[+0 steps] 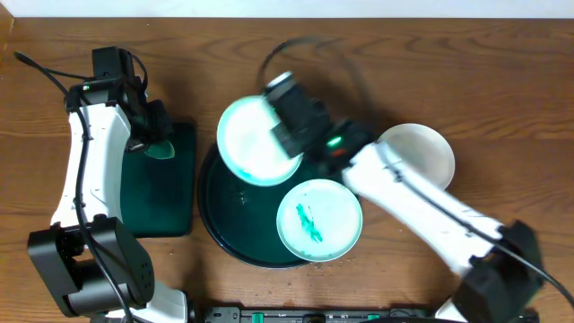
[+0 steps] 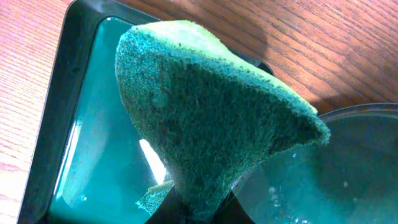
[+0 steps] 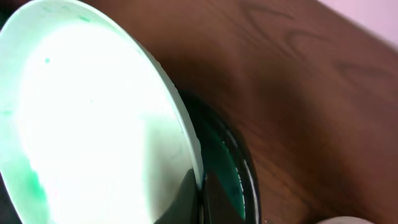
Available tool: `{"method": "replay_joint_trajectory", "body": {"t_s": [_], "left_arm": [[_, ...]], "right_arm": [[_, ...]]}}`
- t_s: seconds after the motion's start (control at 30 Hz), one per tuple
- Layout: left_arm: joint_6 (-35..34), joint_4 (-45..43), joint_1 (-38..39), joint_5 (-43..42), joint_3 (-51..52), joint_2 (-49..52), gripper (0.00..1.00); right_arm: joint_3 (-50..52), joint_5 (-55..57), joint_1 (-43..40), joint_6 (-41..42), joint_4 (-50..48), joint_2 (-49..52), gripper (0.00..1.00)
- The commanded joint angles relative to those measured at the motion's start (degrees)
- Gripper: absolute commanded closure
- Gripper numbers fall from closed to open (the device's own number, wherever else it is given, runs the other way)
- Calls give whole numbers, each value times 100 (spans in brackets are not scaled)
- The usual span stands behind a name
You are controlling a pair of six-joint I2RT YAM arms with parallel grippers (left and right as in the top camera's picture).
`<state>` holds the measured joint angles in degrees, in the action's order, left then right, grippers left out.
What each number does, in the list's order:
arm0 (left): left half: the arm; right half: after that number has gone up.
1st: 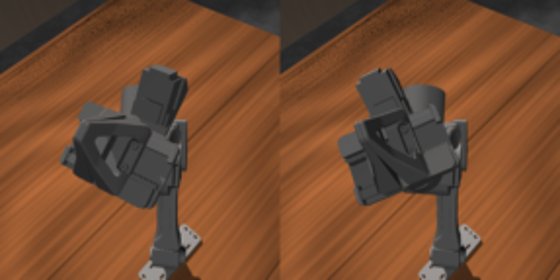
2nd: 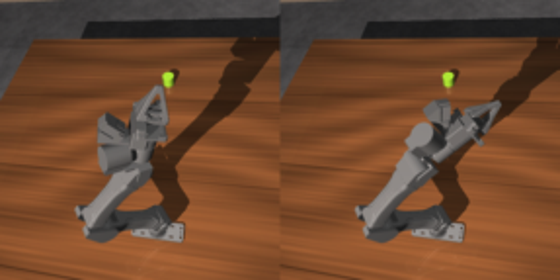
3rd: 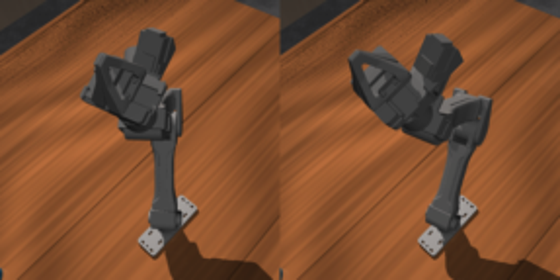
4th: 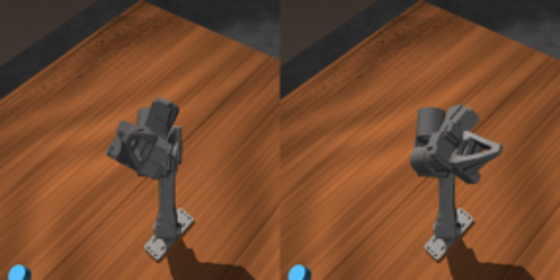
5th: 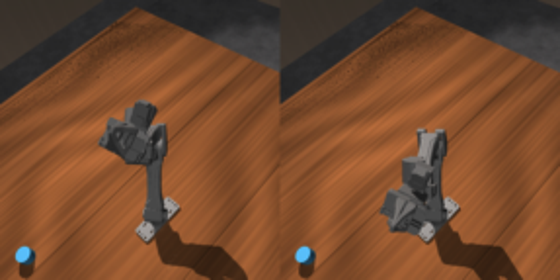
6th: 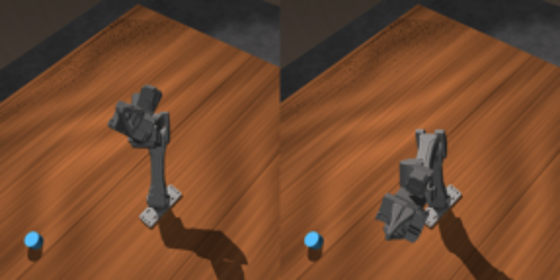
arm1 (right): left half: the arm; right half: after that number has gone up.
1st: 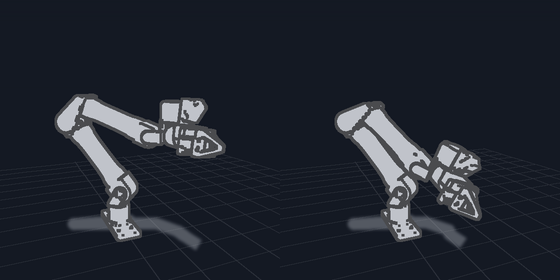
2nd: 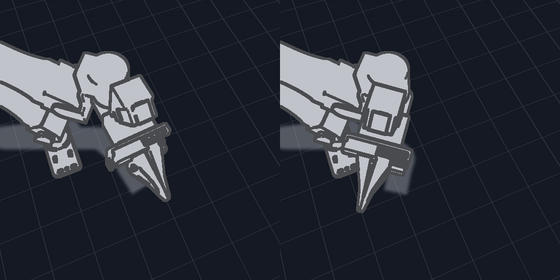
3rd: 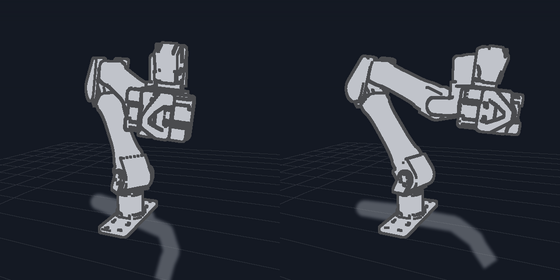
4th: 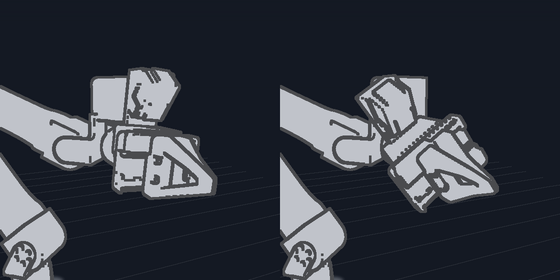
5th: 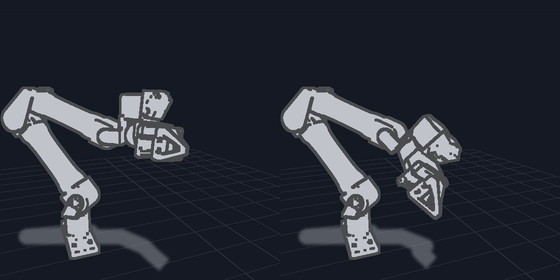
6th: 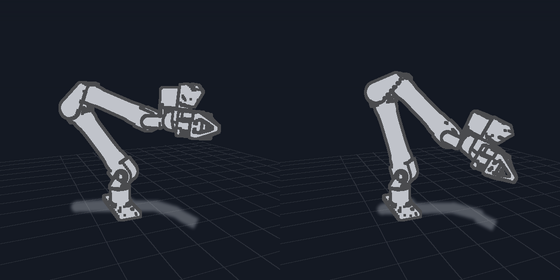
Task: Clean dirty plates on tray and stack at the side
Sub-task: 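Lift the plate with the right gripper and carry it to the right, then lower the plate onto the first plate and release, then withdraw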
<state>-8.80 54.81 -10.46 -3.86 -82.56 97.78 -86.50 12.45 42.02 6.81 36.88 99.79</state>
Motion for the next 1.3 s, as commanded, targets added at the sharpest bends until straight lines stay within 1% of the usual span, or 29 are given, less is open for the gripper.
{"method": "replay_joint_trajectory", "body": {"t_s": [0.0, 0.1, 0.27, 0.4, 0.47, 0.57, 0.67, 0.83, 0.97, 1.0, 1.07, 1.13, 1.2, 1.27], "left_arm": [[-28, -22, -24, 96, 61, 33, 92], [-28, -22, -24, 96, 61, 33, 93], [-28, -22, -24, 94, 61, 33, 92], [-28, -22, -24, 94, 61, 33, 93], [-28, -22, -24, 94, 61, 33, 92], [-28, -24, -24, 94, 61, 33, 93], [-31, -48, -24, 92, 61, 33, 93], [-31, -90, -24, 92, 61, 33, 93], [-31, -92, -24, 92, 61, 33, 92], [-31, -92, -24, 92, 61, 33, 93], [-31, -96, -24, 92, 61, 33, 93], [-31, -107, -24, 92, 61, 33, 93], [-31, -109, -24, 90, 61, 33, 92], [-31, -109, -24, 92, 61, 33, 92]], "right_arm": [[-52, -1952, -855, 435, 94, -509, 99], [-52, -2448, -1727, 632, 378, -710, 99], [-48, -2614, -3176, 841, 1248, -796, 99], [160, -2170, -4096, 881, 1812, -780, 99], [393, -1762, -4452, 1086, 1974, -780, 99], [920, -1099, -4859, 1589, 1976, -780, 99], [1589, -994, -5154, 1832, 1661, -780, 99], [2304, -1060, -5292, 1869, 1139, -780, 99], [2400, -1191, -5224, 1768, 1019, -780, 98], [2400, -1329, -5200, 1606, 955, -780, 94], [2396, -1818, -5128, 1189, 789, -780, 81], [2385, -2385, -5005, 789, 651, -780, 60], [2326, -2719, -4826, 570, 629, -780, 53], [2236, -2732, -4623, 503, 706, -780, 50]]}}
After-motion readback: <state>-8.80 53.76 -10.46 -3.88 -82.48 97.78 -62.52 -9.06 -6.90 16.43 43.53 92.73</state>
